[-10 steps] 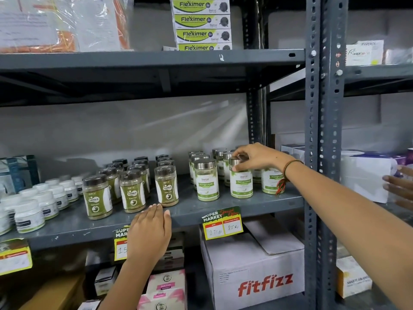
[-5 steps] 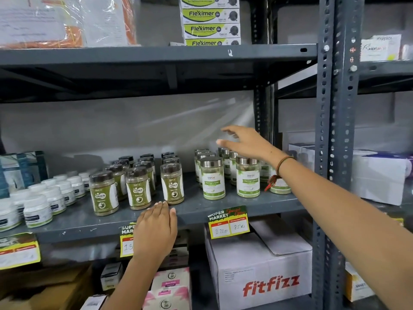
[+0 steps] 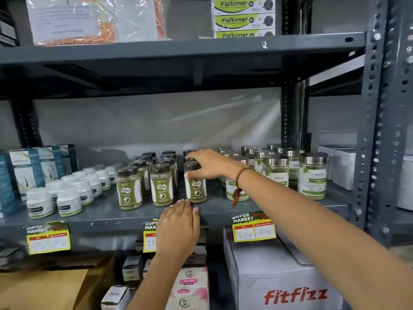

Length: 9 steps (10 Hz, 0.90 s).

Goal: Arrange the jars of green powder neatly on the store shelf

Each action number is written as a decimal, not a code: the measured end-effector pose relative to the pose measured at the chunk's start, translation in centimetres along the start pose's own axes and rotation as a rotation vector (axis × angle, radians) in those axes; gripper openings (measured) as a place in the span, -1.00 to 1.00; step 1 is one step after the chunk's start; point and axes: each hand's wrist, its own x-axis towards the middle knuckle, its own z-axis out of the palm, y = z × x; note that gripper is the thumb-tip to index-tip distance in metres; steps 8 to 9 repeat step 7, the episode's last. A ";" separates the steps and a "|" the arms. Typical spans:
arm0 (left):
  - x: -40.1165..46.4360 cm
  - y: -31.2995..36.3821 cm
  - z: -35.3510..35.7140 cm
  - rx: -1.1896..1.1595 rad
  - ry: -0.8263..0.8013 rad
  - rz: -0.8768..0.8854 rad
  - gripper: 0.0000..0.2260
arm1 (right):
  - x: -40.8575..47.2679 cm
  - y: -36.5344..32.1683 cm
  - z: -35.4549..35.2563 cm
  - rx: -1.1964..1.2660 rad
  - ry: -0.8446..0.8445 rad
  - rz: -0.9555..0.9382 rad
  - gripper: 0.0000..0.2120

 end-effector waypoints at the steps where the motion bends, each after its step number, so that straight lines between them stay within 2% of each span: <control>1: 0.0 -0.2 0.2 0.002 0.017 0.008 -0.53 | 0.4 0.0 0.3 0.017 0.003 0.009 -0.34; 3: 0.0 -0.2 0.4 -0.005 0.037 0.016 -0.52 | 0.2 0.1 0.2 0.025 0.047 0.077 -0.23; 9: 0.0 0.0 0.1 -0.041 0.013 0.007 -0.54 | -0.9 -0.6 0.2 -0.014 0.064 0.103 -0.14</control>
